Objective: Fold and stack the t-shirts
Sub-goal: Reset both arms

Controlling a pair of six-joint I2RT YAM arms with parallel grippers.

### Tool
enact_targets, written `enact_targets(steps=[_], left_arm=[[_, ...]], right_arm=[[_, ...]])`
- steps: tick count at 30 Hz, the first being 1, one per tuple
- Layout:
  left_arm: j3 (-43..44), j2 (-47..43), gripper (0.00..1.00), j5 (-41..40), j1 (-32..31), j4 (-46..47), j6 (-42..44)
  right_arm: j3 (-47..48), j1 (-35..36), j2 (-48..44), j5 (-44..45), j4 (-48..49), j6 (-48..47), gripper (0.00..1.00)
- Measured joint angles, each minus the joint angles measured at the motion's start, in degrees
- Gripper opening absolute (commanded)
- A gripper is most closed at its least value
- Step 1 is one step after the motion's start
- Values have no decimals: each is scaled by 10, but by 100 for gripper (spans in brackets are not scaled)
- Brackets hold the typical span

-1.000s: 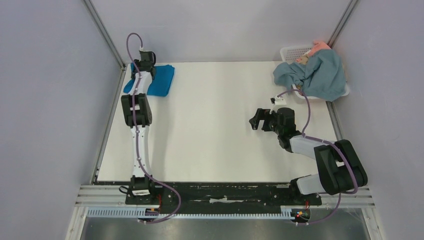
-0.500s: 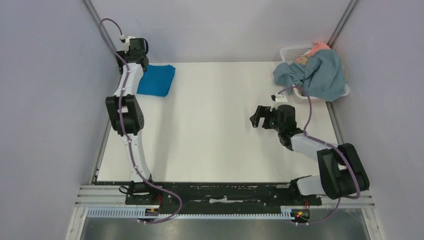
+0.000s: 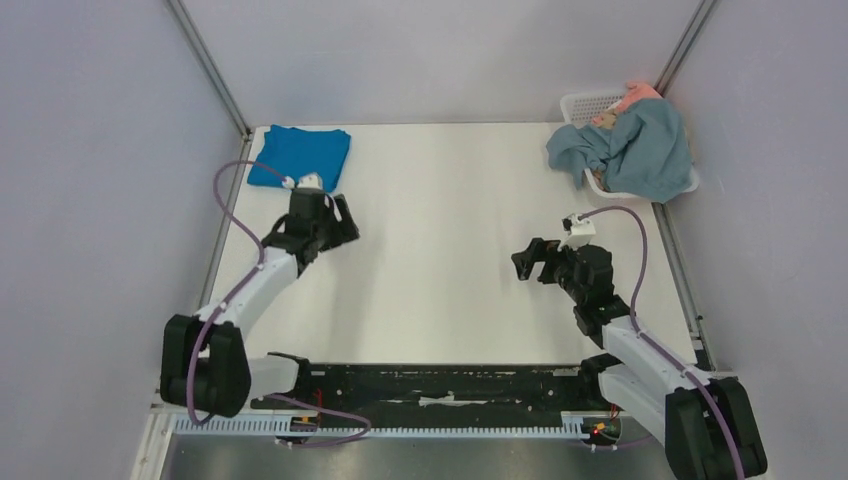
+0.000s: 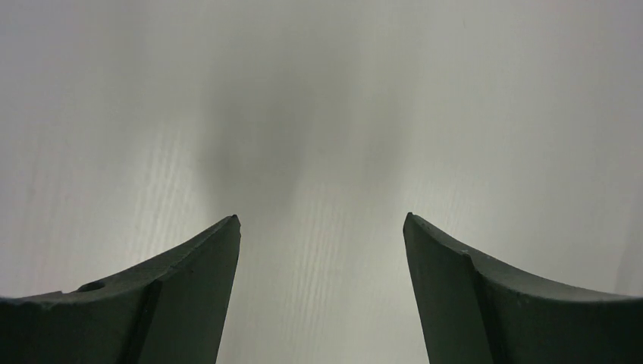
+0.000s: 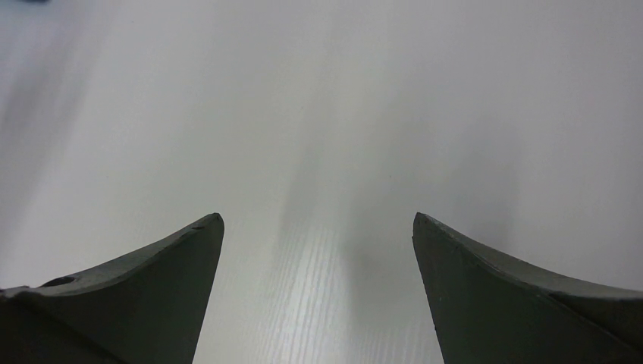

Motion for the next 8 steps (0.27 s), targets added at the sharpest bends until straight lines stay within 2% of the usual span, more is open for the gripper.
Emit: enact_targets(steps=[3,8], left_arm=[[-127,-93,85,47,-47,14,-17],[-186,-208,85,80,-56,31,-36]], right_arm=[[-31,0,-40,15,0,7,98],[-82,0,-91,45,0,11,98]])
